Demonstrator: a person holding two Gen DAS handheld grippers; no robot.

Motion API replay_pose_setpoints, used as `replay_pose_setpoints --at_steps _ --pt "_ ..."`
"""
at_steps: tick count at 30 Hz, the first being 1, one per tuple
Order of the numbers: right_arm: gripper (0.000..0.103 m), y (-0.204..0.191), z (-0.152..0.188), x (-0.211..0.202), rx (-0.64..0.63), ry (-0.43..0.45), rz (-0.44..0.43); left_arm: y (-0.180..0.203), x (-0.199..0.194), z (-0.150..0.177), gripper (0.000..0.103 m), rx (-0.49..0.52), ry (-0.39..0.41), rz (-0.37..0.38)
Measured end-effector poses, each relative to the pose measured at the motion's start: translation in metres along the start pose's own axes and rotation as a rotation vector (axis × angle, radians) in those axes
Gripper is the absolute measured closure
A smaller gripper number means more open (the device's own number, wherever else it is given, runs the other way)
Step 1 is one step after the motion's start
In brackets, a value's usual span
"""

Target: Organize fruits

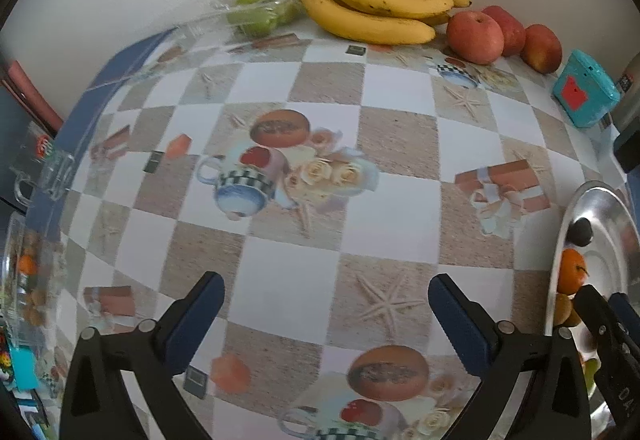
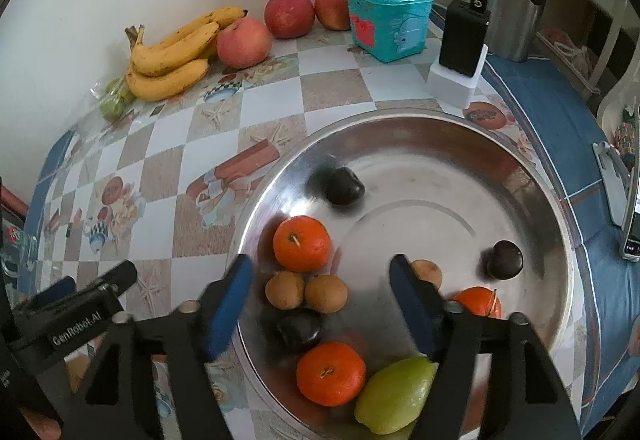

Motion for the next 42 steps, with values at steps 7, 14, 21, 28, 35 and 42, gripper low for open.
replay_pose_setpoints --at_steps 7,14,21,28,35,42 --pt "0.007 -0.007 0.006 -0.001 -0.017 0.018 0.001 -0.009 0.0 0.0 0.0 0.013 0.039 -0.04" --pt "0.007 -0.012 0.017 -0.005 -0.011 0.016 -0.017 -0.02 -0.004 0.007 0.0 0.014 0.057 -0.042" --pt "0.007 -0.025 0.037 -0.012 -0.057 0.007 -0.033 -0.033 -0.013 0.025 0.0 0.019 0.067 -0.105" --pt "0.007 -0.026 0.061 -0.018 -0.066 -0.012 -0.033 -0.047 -0.025 0.045 0.0 0.027 0.064 -0.175" --pt "0.007 -0.025 0.079 -0.026 -0.068 -0.023 -0.04 -0.05 -0.037 0.07 0.0 0.055 0.073 -0.174" --pt "0.007 -0.023 0.09 -0.037 -0.073 -0.014 -0.029 -0.046 -0.054 0.084 0.0 0.083 0.111 -0.169"
Point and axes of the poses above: each gripper's, at about its wrist camera, not at the fingertips, and x roughly the way its jaws point, y to its right, z to its underside, the point moved 9 cm from there along x, roughly the way its jaws point, and after that the axes turned 8 degrees about -y, right-handed, at the moved point
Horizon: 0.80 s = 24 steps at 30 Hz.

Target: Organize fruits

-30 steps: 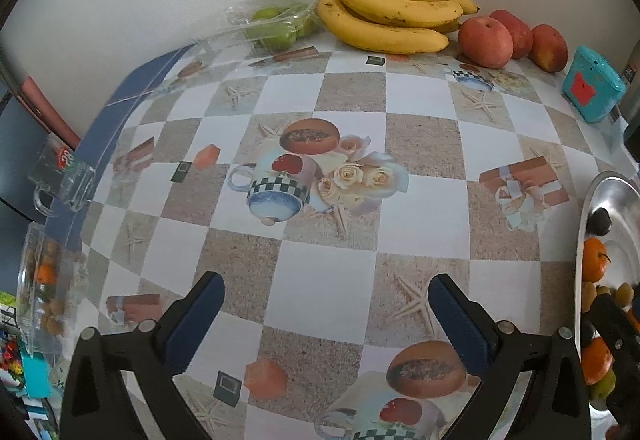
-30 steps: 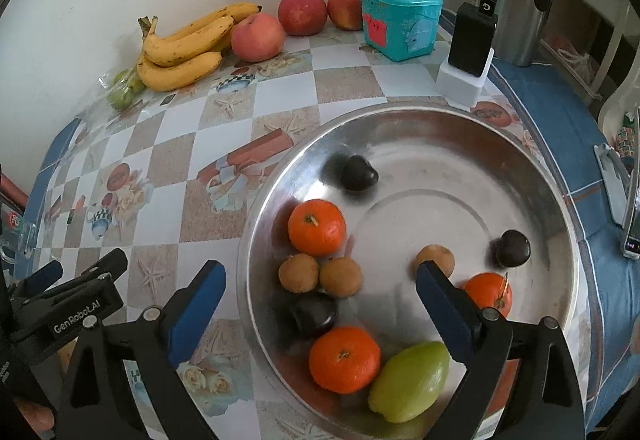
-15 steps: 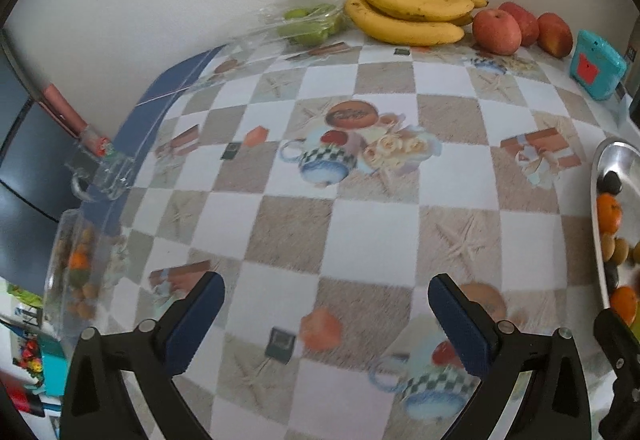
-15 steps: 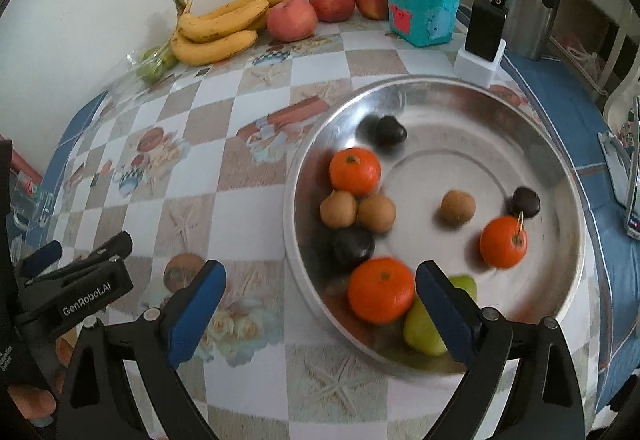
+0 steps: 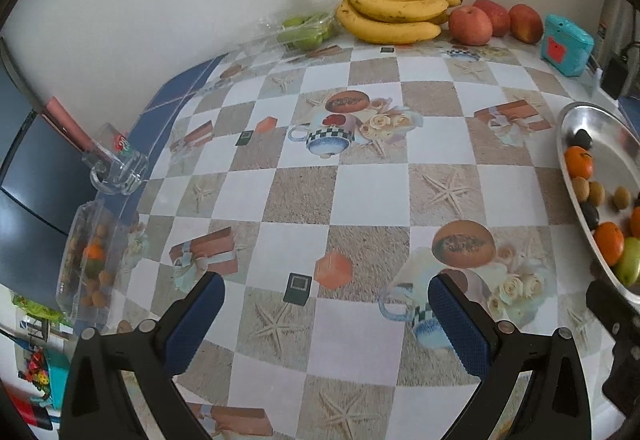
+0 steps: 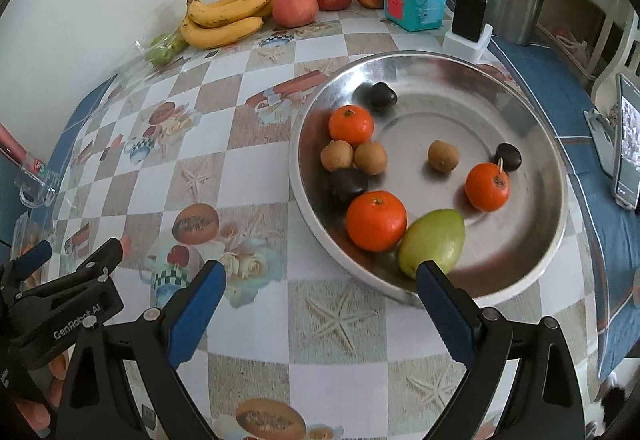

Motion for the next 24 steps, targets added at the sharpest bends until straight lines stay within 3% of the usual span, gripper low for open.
replay_pose_setpoints --at_steps 13,24 --pt "0.007 0.007 0.003 -0.024 0.032 0.058 0.014 -0.016 -0.013 0.007 0.0 -0.067 0.008 0.027" --pt "0.007 0.006 0.006 -0.012 0.024 0.008 0.014 -0.016 -0.006 0.01 0.0 -0.077 -0.033 0.048"
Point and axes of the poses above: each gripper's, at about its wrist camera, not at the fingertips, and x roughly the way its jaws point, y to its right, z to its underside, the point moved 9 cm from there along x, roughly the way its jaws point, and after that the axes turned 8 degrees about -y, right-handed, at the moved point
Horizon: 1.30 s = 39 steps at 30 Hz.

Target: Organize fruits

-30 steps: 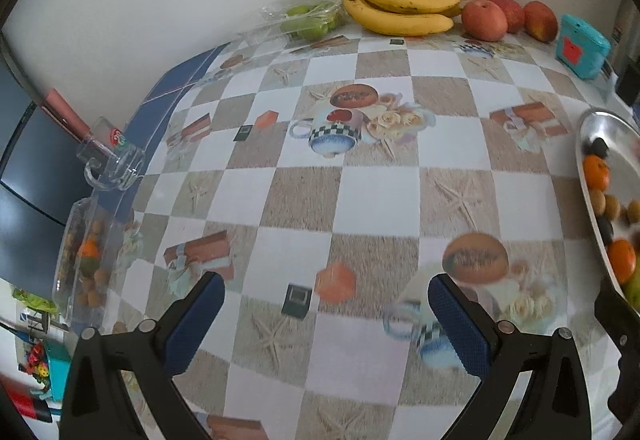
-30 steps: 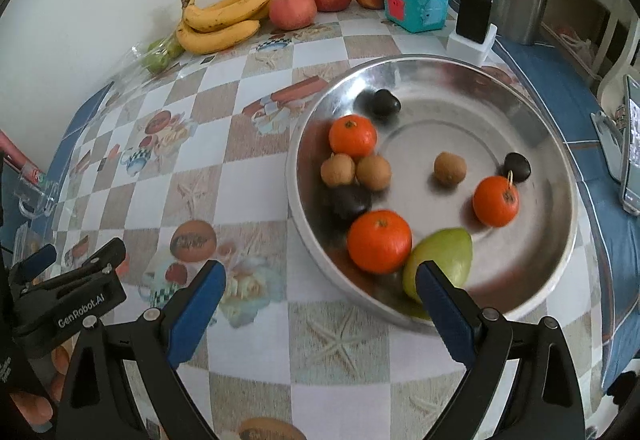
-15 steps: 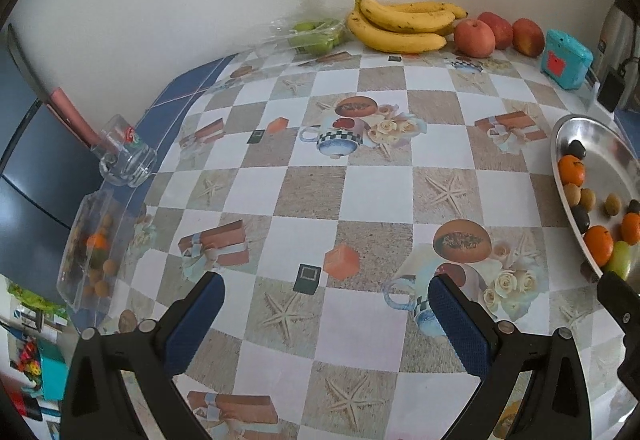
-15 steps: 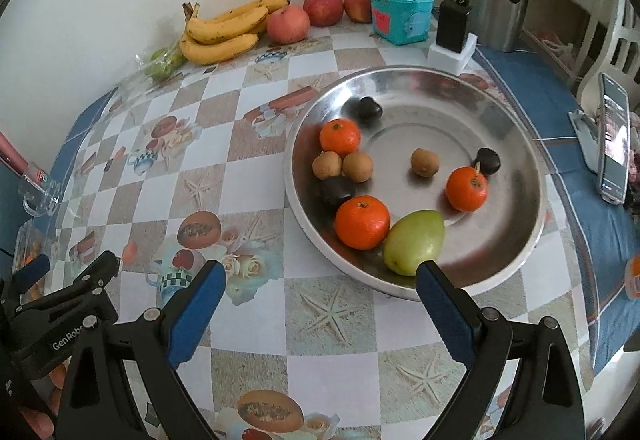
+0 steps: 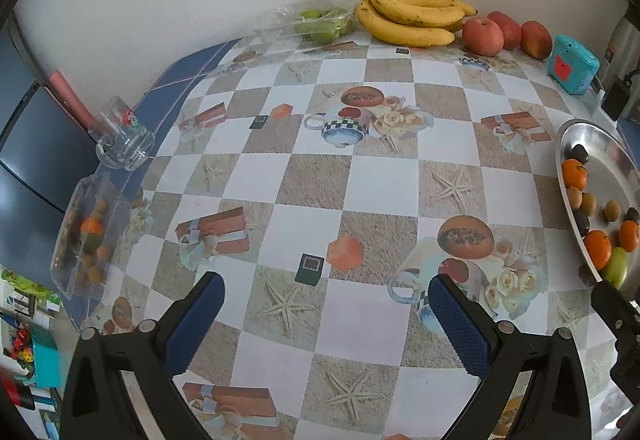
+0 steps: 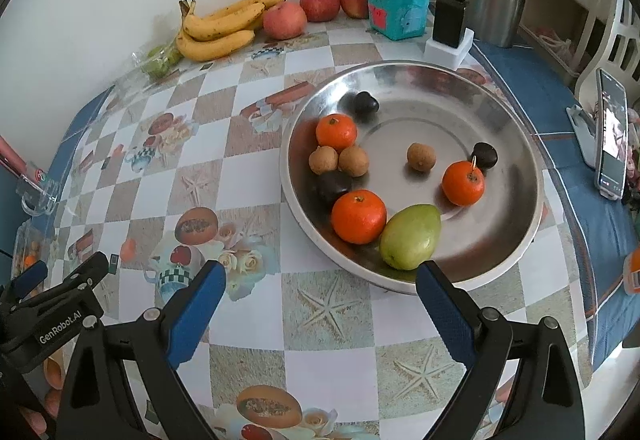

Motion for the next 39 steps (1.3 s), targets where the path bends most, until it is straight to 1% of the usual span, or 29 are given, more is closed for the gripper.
replay_pose_setpoints --at_steps 13,39 --pt "0.007 0.003 0.0004 0.0026 0.011 -0.014 0.007 0.0005 0.0028 0.0008 0.0 0.002 -0.017 0.01" --pt "0.007 0.002 0.0011 0.0043 0.006 -0.02 0.011 -0.0001 0.0045 0.0014 0.0 -0.002 -0.023 0.01"
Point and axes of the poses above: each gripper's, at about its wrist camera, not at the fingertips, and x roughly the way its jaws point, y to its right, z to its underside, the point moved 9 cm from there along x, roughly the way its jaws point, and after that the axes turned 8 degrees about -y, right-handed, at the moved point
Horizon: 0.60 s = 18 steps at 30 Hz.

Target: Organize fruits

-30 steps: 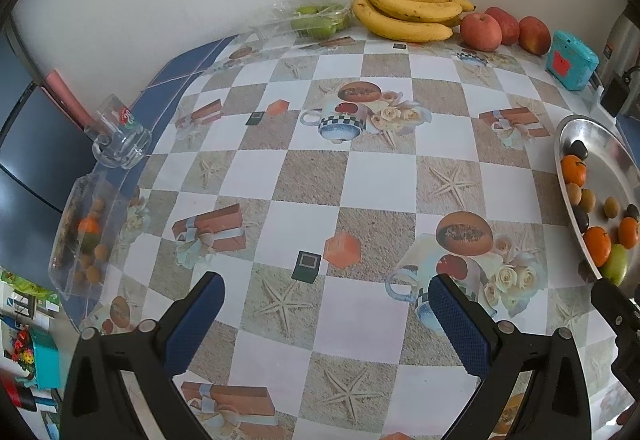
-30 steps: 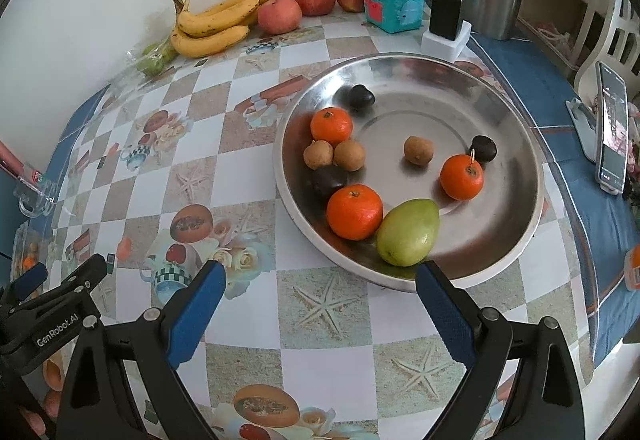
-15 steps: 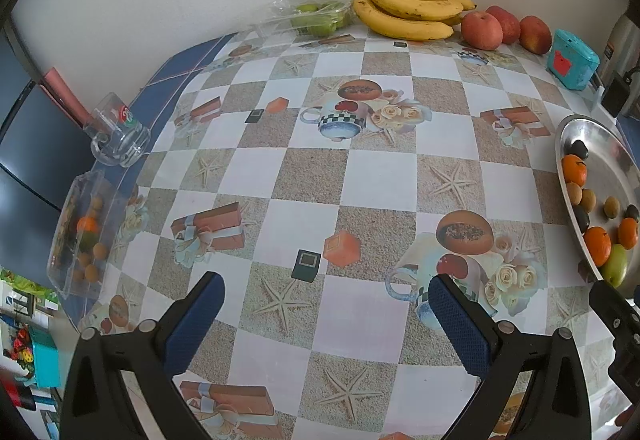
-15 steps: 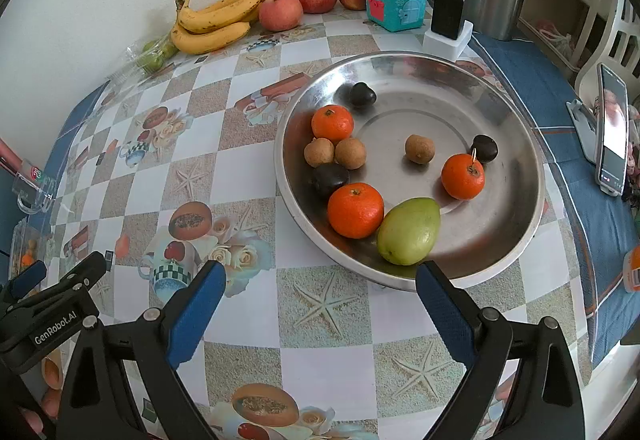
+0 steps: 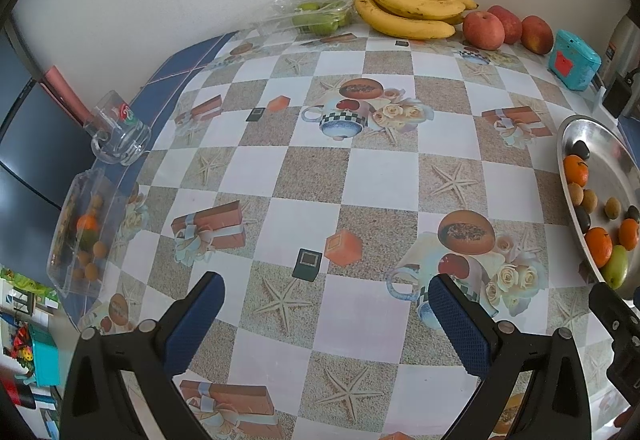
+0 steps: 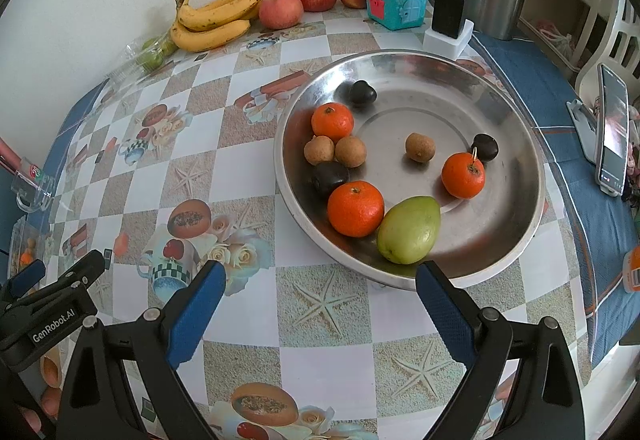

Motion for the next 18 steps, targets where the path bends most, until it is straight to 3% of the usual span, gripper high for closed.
replay_pose_setpoints --at_steps 18 --pt "0.007 0.0 0.0012 0.0031 -0.006 -0.012 0.004 -0.0045 -0.0019 -0.002 0.0 -0.026 0.007 0.01"
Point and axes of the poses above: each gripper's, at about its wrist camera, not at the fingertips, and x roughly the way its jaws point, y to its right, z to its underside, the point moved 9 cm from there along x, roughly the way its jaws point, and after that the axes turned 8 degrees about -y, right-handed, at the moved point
